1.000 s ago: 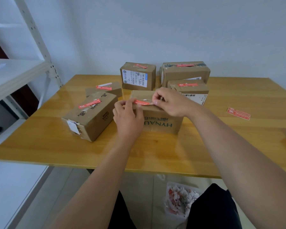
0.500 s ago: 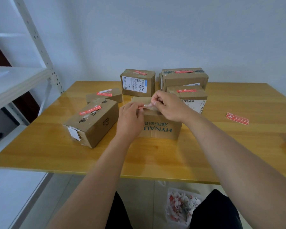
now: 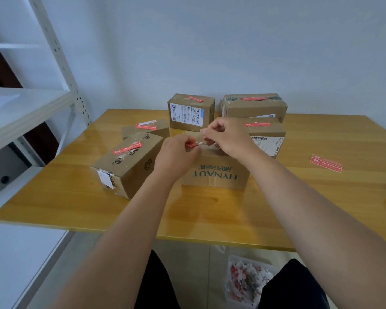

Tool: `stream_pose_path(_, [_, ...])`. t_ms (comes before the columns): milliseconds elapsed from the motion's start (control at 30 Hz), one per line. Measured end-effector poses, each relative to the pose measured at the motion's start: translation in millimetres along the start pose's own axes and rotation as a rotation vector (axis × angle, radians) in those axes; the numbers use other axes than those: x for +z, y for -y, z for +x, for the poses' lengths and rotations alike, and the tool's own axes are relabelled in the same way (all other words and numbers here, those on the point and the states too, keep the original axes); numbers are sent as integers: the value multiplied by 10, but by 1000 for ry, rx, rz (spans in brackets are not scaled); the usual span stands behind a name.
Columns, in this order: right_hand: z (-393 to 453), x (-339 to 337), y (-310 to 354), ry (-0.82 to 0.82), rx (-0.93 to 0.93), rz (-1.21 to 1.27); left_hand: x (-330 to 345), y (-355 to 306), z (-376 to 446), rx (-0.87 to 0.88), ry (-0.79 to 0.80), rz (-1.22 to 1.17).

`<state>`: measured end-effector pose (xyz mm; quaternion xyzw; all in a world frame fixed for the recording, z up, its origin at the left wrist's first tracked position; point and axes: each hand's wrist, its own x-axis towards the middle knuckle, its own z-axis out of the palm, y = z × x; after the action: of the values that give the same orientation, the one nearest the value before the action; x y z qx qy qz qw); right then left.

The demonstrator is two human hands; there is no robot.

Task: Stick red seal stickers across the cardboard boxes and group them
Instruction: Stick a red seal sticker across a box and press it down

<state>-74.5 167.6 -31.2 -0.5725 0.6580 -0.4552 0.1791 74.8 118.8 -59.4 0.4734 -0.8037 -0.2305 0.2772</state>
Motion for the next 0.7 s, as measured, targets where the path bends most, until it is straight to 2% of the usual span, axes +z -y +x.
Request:
stream_pose_path(133, [6, 73, 18, -42, 41, -5, 19, -7, -57, 5, -12, -32])
stream_pose_path(467, [-29, 66, 43, -61, 133, 214, 42, 26, -59, -27, -41, -103])
stream_pose_path(700, [-45, 43, 40, -36, 119, 263, 47, 42, -55, -10, -37, -125])
